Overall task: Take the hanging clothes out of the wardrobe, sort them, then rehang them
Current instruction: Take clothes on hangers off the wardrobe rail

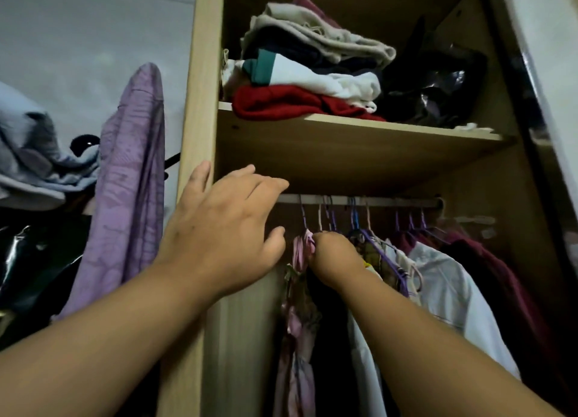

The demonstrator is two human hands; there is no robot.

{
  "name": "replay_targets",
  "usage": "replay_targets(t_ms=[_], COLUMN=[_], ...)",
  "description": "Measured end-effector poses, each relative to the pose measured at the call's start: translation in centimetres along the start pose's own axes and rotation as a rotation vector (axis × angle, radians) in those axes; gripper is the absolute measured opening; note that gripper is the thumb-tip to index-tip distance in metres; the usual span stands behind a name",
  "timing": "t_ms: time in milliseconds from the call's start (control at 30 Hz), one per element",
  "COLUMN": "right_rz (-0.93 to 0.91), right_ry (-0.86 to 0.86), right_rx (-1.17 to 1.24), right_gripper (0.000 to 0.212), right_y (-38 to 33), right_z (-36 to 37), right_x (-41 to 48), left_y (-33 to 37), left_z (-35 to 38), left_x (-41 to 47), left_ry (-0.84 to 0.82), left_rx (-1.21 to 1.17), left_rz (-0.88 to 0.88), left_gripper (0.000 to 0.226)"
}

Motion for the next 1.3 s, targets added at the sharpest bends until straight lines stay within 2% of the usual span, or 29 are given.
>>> replay_targets(t_ms=[200, 300, 633, 900, 1100, 1200, 1300], right_rz=[0.137, 0.196, 0.139, 0.076, 0.049, 0.041, 0.042], right_ry=[-0.072, -0.016, 0.263, 0.326, 0.366, 0.359, 0.336], right_rx=[0.044, 0.078, 0.076, 0.009, 0.09, 0.035, 0.016], right_gripper=[0.02, 0.022, 0.027, 0.026, 0.023, 0.021, 0.019], right_y=[1.0, 1.6, 3.9, 6.3, 9.5, 11.3, 12.8], right_z=[0.9, 1.1, -2.3, -5.7, -9.1, -11.6, -14.1], right_x=[2.8, 3.6, 3.7, -1.6, -9.5, -14.3, -19.4], left_y=[0.2, 0.1, 0.0, 0.4, 2.2, 6.8, 12.2], left_z=[0.2, 0.2, 0.2, 0.2, 1.1, 2.3, 4.4], left_x=[0.0, 0.0, 0.2, 0.1, -0.1, -1.6, -2.8], left_ry=[0.001, -0.005, -0.013, -0.008, -0.152, -0.328, -0.45], left_rx=[0.069, 0.064, 0.056, 0.094, 0.196, 0.008, -0.202], left_rz=[0.014, 0.008, -0.005, 0.007, 0.101, 0.154, 0.114], left_gripper=[0.052, 0.048, 0.044, 0.042, 0.048, 0.055, 0.058])
Point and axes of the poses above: each hand's wrist, its own x-axis towards the middle knuckle, its own z-axis out of the palm, y = z × x, the point moved 3 cm from there along x, towards the middle knuckle, and after that the axes turned 4 degrees about -z, right-handed, at the moved point
